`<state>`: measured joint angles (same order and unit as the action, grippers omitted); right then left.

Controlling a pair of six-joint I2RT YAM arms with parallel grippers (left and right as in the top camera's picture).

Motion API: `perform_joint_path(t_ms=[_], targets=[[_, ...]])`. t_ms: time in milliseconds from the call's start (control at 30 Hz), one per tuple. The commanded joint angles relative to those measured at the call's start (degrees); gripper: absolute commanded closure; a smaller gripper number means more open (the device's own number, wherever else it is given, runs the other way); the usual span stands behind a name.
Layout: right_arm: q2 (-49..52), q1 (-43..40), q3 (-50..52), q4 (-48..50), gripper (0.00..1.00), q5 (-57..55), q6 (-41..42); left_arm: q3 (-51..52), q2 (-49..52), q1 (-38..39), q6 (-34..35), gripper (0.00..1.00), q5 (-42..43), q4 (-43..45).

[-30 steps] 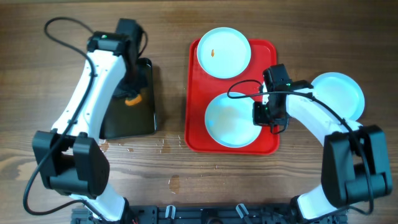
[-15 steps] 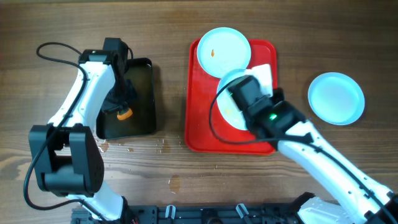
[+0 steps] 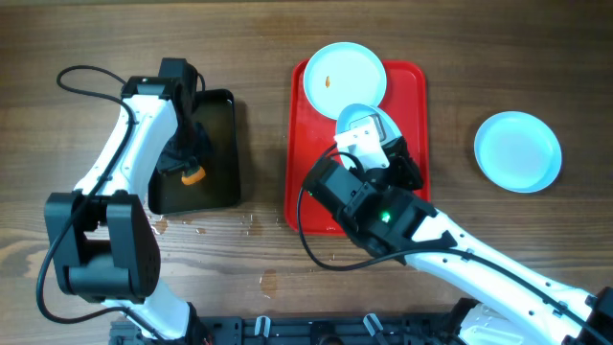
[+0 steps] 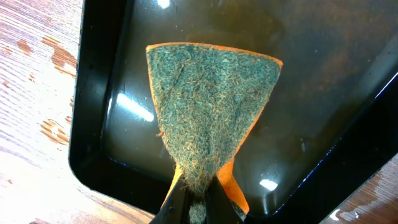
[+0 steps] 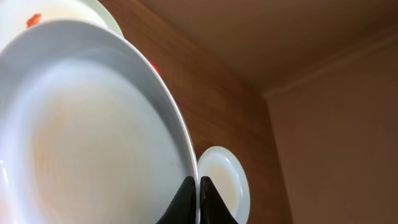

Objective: Clean dirty plates on tray and stack at the side

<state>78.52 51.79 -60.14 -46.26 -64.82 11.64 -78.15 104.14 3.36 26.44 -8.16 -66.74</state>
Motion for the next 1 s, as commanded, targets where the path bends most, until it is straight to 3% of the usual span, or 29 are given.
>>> perform_joint_path(t_ms=[0,967], targets=[[-0.85,1.4,-0.61,0.24,0.96,-3.96,-2.89,0.26,-0.15,-0.26,-0.5,0.96,0.83,0.22],[-0.85,1.92,-0.61,0.33,0.96,-4.63,-2.6,0.26,-0.15,-0.24,-0.7,0.96,1.07,0.31]])
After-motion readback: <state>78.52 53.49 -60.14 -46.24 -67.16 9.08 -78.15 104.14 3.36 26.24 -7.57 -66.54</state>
